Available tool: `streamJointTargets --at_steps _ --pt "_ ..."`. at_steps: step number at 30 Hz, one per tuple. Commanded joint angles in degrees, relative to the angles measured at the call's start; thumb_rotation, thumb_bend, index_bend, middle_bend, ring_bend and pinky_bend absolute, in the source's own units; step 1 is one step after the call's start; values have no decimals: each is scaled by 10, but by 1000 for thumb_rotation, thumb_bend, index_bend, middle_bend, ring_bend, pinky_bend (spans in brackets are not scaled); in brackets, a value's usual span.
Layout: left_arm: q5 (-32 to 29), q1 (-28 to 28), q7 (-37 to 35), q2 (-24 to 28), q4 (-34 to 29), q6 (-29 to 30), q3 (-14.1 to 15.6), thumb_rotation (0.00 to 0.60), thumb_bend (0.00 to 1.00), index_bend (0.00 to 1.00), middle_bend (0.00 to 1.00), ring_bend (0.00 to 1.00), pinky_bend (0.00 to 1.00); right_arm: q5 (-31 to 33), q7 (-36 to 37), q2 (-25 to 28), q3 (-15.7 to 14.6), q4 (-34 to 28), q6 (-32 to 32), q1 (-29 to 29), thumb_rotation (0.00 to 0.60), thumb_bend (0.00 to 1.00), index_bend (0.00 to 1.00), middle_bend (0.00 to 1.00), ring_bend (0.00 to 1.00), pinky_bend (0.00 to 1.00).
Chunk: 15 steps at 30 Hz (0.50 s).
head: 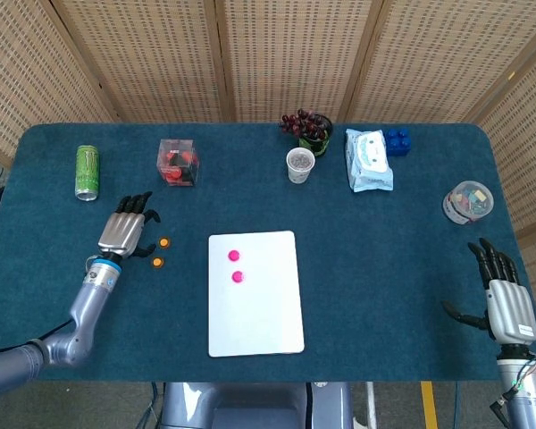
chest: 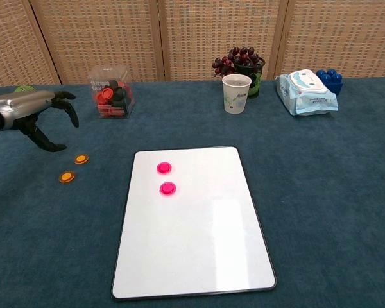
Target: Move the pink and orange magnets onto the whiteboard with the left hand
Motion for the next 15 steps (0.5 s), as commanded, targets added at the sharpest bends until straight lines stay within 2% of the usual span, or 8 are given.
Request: streamJointTargets --at_steps 1,8,15 --pt "7 4 -32 -5 33 -25 4 600 305 358 0 0 0 0 -1 0 0 0 -1 0 600 234 0 0 0 0" --pt "31 0 -66 -36 97 -52 11 600 322 363 0 0 0 1 1 0 0 0 -1 0 600 234 0 0 0 0" --pt "53 -3 -85 -57 121 -56 13 600 322 369 0 0 0 2 4 1 0 -1 -2 0 600 234 0 0 0 0"
